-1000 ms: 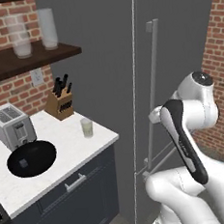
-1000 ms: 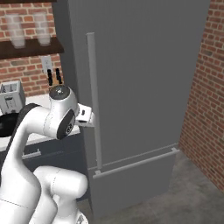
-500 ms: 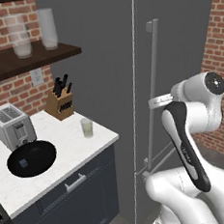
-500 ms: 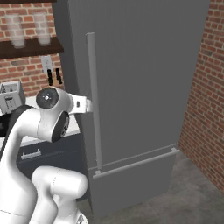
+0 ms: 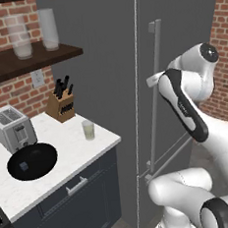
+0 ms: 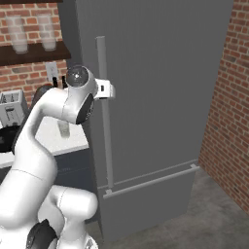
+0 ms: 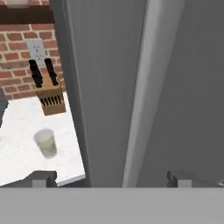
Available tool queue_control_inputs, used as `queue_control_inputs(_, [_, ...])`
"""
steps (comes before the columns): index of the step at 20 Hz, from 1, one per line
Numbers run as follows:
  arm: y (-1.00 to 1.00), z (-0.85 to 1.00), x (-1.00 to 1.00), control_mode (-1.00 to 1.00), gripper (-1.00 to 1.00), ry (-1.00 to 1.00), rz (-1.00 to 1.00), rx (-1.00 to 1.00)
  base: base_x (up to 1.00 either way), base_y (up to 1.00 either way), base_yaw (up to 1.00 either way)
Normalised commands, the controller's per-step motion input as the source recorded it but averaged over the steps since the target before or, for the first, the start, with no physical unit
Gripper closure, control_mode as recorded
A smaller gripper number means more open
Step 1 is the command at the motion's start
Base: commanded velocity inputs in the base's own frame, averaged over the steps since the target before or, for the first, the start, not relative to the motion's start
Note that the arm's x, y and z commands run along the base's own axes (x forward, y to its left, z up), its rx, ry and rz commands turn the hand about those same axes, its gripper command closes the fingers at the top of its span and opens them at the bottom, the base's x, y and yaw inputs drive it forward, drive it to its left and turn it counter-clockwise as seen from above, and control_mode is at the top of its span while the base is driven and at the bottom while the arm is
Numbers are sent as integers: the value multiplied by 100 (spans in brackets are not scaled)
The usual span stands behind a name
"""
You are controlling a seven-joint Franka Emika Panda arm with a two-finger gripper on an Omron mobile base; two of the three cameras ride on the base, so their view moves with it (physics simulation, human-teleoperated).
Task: Grab a lemon wedge from the fridge and one ice cube from the ice bowl, and put them in the glass of lemonade.
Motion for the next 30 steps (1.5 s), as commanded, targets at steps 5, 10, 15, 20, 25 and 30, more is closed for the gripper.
queue_control_inputs(5, [-13,-35,70,-100,-100,3,13,2,0,0,0])
queue_control_inputs(10, [-3,-22,24,-100,-100,0,7,3,0,0,0])
queue_control_inputs(15, [0,-3,6,-100,-100,0,0,2,0,0,0])
queue_control_inputs(20, [0,0,26,-100,-100,0,0,6,0,0,0])
queue_control_inputs(25, [0,-2,49,-100,-100,0,0,5,0,0,0])
queue_control_inputs(30, [0,-2,34,-100,-100,1,0,5,0,0,0])
